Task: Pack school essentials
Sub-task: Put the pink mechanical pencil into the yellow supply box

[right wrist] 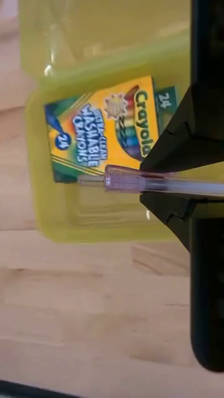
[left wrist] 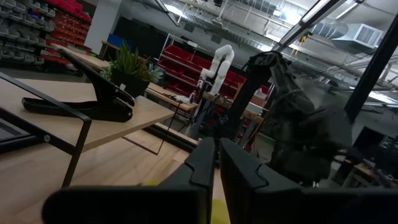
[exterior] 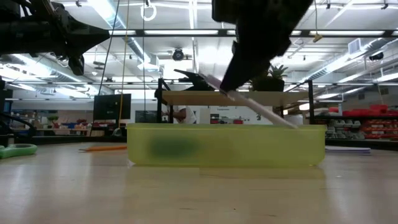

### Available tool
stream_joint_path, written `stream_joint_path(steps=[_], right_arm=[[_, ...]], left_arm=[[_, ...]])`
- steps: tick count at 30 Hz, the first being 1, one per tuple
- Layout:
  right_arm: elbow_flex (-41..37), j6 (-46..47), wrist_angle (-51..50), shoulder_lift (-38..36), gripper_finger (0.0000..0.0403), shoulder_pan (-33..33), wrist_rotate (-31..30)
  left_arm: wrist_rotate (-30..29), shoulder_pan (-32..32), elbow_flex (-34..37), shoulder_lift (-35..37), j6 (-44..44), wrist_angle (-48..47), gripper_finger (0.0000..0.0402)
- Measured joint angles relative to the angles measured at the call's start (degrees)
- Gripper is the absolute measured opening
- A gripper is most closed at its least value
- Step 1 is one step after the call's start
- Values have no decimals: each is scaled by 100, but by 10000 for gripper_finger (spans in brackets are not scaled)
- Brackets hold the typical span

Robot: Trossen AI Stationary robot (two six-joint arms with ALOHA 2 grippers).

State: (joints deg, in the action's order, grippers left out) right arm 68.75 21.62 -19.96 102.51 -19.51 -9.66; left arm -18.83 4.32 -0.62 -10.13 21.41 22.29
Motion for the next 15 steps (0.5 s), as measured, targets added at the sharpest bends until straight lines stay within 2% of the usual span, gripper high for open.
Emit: stream_joint_path(steps=[4, 9, 15], right_arm=[[-308, -375, 486, -1, 61, 0, 243], [-475, -668, 569, 1, 64, 0, 523], [-481, -817, 559, 1, 102, -2, 724]], left_arm=[[0, 0, 0, 0, 1, 2, 39], [0, 0, 1, 0, 1, 2, 35], [0, 0, 0, 0, 0, 2, 28]])
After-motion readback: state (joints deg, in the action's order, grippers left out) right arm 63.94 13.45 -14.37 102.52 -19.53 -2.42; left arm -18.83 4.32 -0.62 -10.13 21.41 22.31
